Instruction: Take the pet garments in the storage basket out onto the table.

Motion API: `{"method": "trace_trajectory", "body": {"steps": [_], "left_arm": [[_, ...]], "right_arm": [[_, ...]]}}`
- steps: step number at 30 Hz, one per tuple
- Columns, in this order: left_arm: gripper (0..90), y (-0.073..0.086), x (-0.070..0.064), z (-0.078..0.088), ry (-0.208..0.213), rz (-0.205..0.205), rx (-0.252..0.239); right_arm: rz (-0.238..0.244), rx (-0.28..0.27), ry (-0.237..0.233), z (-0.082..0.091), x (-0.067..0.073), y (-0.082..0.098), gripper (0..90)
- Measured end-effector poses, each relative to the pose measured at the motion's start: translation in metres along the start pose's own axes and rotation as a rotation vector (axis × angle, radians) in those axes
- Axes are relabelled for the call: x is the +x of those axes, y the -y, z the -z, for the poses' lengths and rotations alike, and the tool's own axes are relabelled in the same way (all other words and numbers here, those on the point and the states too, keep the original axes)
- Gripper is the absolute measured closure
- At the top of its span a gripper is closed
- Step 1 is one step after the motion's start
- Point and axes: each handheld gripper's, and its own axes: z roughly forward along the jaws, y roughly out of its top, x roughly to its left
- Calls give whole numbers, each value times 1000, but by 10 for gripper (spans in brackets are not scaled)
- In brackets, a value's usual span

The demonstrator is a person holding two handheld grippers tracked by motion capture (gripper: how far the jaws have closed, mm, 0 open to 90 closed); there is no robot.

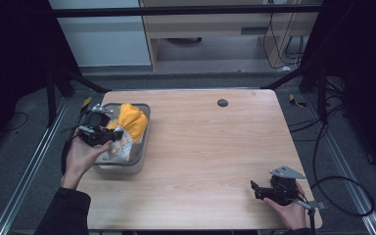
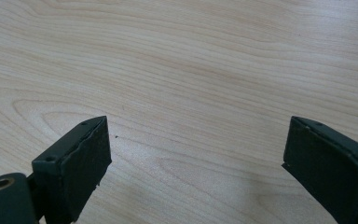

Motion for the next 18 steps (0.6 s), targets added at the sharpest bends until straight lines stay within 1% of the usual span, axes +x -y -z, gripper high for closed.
{"method": "trace_trajectory", "body": {"steps": [2,4,5,6,7,9,10,14,18], "left_arm": [[806,-1,-3,1,10,-10,-3],[805,-2,-6,2,23,-12,-12],[806,-2,-6,2,23,-12,-12],[806,-3,-9,3,30,-26,-15],[806,-3,-9,3,30,-26,-15],[806,-4,-14,4,43,-39,-20],[806,-4,-14,4,43,-39,-20],[806,-6,-24,8,62,-64,-32],[806,-8,-29,9,68,-77,-39]], "right_arm": [[0,0,0,0,0,0,73],[0,0,0,0,0,0,73],[0,0,0,0,0,0,73],[2,0,0,0,0,0,73],[2,0,0,0,0,0,73],[-2,-1,1,1,0,0,73],[-1,-1,0,1,0,0,73],[-1,-2,1,1,0,0,73],[0,-3,0,1,0,0,73]]}}
